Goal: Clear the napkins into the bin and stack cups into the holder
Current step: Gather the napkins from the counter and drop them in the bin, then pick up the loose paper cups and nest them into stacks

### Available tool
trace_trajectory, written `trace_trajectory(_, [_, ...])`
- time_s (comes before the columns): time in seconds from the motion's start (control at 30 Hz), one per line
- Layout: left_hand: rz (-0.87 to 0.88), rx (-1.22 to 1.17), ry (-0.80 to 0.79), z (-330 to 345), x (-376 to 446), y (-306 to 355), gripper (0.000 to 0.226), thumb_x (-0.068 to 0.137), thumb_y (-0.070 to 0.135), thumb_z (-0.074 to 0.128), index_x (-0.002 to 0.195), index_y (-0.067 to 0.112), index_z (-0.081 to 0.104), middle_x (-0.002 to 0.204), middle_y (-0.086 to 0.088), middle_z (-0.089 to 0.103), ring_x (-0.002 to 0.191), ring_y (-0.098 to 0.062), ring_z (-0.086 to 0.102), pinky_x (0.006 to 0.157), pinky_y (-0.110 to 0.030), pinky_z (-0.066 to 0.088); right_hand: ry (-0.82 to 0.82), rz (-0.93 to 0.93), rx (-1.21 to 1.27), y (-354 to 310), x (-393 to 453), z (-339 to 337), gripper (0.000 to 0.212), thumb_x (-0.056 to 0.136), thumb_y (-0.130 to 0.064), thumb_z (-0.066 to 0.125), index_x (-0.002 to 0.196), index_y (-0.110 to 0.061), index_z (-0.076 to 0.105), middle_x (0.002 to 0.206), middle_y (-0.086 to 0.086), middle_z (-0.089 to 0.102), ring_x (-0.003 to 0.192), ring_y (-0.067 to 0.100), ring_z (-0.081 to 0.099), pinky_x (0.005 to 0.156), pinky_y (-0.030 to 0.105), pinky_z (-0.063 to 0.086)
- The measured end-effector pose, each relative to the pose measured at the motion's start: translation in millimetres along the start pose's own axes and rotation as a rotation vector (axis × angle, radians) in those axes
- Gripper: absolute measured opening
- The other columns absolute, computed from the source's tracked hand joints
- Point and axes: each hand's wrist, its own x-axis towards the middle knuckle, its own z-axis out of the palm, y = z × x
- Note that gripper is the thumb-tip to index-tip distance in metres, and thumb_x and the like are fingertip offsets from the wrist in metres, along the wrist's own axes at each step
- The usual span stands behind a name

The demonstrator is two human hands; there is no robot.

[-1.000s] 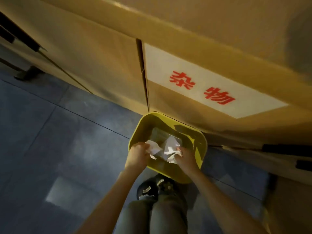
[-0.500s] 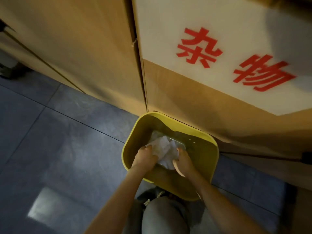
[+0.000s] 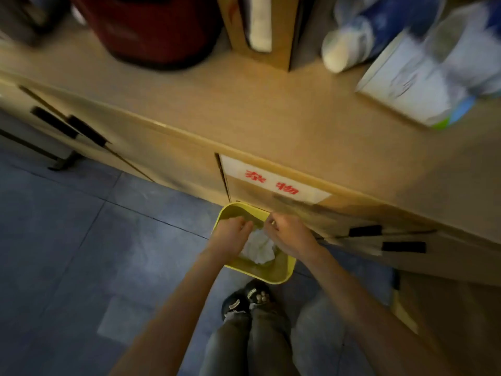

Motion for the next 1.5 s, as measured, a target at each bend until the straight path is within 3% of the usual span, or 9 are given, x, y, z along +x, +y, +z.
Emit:
trace_trajectory(0.07, [0.029,-0.018,0.024,-26,-18,28,0.036,0.094,0.028,0.039,0.081,0.001,0.059,0.076,-0.016,0.065,0.083,-0.032,0.060,0.077,-0.037,0.048,0.061,-0.011,-0.007,-23,-18,-34,0.026,0.093,-0.023,0.044,0.092,-0.002,0.060,0.090,0.021,0.067,0.086,0.033,0.062,0.064,0.033,0.041])
trace_trajectory(0.17, [0.111,-0.020,0.064,-64,-41,71,0.036,0.092,0.029,0.043,0.087,0.000,0.063,0.091,-0.026,0.069,0.090,-0.037,0.063,0.081,-0.044,0.051,0.153,-0.030,-0.012,-54,-40,-88,0.025,0.092,-0.024,0.045,0.097,-0.006,0.061,0.094,0.021,0.068,0.088,0.035,0.063,0.073,0.038,0.047])
trace_trajectory(0.37, [0.348,0.083,0.161,-122,-82,168,0.035,0.091,0.032,0.045,0.088,0.003,0.064,0.089,-0.026,0.070,0.089,-0.039,0.062,0.077,-0.044,0.050,0.406,-0.062,0.208,-95,-89,-194,0.022,0.091,-0.024,0.049,0.104,-0.010,0.060,0.094,0.015,0.070,0.088,0.032,0.063,0.080,0.045,0.051])
trace_trajectory(0.53, [0.511,0.187,0.240,-142,-87,241,0.032,0.092,0.032,0.044,0.100,0.008,0.063,0.093,-0.022,0.069,0.092,-0.036,0.061,0.075,-0.041,0.048,0.588,-0.059,0.348,-92,-110,-256,0.019,0.091,-0.023,0.049,0.105,-0.013,0.058,0.088,0.004,0.063,0.084,0.021,0.060,0.080,0.035,0.045])
trace_trajectory(0.73, [0.622,0.337,0.322,-125,-60,303,0.036,0.091,0.029,0.047,0.123,0.012,0.048,0.124,-0.011,0.055,0.110,-0.028,0.054,0.085,-0.038,0.046,0.788,0.002,0.291,-44,-104,-308,0.024,0.092,-0.020,0.048,0.113,-0.011,0.054,0.100,0.006,0.062,0.092,0.019,0.057,0.078,0.033,0.047])
trace_trajectory(0.87, [0.627,0.471,0.365,-106,-28,320,0.060,0.086,0.031,0.055,0.137,0.014,0.030,0.143,-0.012,0.037,0.128,-0.028,0.039,0.102,-0.038,0.039,0.777,0.031,0.183,2,-81,-332,0.033,0.090,-0.016,0.049,0.122,-0.011,0.047,0.124,0.013,0.055,0.113,0.027,0.052,0.092,0.045,0.048])
trace_trajectory(1.1, [0.541,0.850,0.281,-83,17,326,0.091,0.079,0.024,0.064,0.145,0.017,0.002,0.158,-0.008,-0.005,0.146,-0.027,-0.001,0.118,-0.045,0.011,0.673,0.094,-0.043,55,-43,-350,0.066,0.083,-0.005,0.055,0.141,-0.012,0.025,0.149,0.012,0.033,0.138,0.025,0.028,0.115,0.038,0.025])
trace_trajectory(1.3, [0.478,1.016,0.240,-76,40,323,0.082,0.087,0.021,0.054,0.145,0.014,-0.004,0.158,-0.009,-0.003,0.146,-0.026,-0.005,0.118,-0.048,0.005,0.447,0.044,-0.303,73,-11,-358,0.082,0.082,-0.020,0.059,0.146,-0.018,0.009,0.158,0.005,0.007,0.145,0.024,0.003,0.118,0.041,0.006])
trace_trajectory(1.5, [0.490,1.004,0.210,-74,41,320,0.074,0.087,0.012,0.052,0.144,0.014,0.004,0.156,-0.012,0.011,0.146,-0.028,0.004,0.118,-0.045,0.012,0.407,0.092,-0.314,76,8,-346,0.096,0.073,-0.020,0.070,0.146,-0.017,0.006,0.157,0.005,0.013,0.144,0.024,0.011,0.118,0.043,0.008])
